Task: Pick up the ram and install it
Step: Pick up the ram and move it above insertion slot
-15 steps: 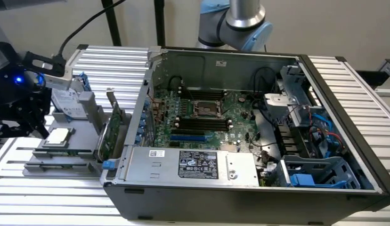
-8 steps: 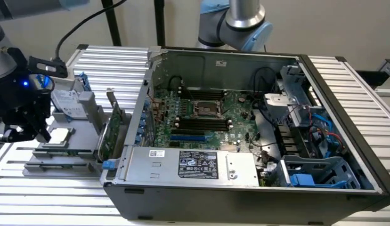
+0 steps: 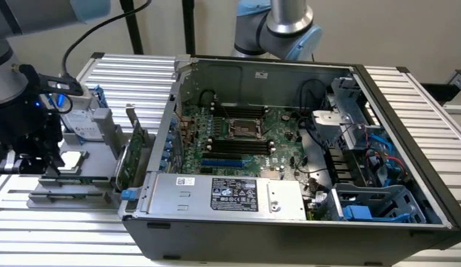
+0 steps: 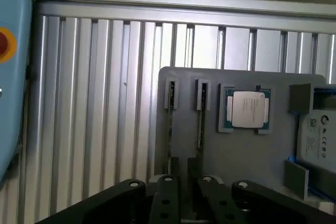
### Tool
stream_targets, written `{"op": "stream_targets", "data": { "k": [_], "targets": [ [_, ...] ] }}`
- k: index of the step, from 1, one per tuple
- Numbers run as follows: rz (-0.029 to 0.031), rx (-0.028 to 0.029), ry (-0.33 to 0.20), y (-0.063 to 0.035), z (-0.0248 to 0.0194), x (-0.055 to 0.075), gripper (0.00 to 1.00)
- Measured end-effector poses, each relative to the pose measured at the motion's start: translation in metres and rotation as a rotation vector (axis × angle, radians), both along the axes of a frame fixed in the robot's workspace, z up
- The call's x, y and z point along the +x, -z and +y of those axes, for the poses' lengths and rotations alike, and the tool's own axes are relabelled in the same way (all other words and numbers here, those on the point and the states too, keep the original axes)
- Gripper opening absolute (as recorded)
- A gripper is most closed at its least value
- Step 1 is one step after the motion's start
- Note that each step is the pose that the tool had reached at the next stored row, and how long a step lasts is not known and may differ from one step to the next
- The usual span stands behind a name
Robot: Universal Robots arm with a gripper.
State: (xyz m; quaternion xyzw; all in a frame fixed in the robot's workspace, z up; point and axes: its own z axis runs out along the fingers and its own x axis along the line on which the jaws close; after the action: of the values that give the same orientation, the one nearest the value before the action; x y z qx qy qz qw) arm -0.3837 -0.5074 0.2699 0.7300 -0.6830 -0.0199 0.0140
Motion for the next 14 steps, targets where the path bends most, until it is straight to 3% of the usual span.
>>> {"op": "stream_targets", "data": {
  "k": [6,14],
  "targets": [
    [0.0001,-0.0001,-0.033,0.0109,-0.0015,0.000,0.00],
    [0.0000,0.0000,-0.039,0.0254,-0.0042,0.000,0.00]
  ]
}}
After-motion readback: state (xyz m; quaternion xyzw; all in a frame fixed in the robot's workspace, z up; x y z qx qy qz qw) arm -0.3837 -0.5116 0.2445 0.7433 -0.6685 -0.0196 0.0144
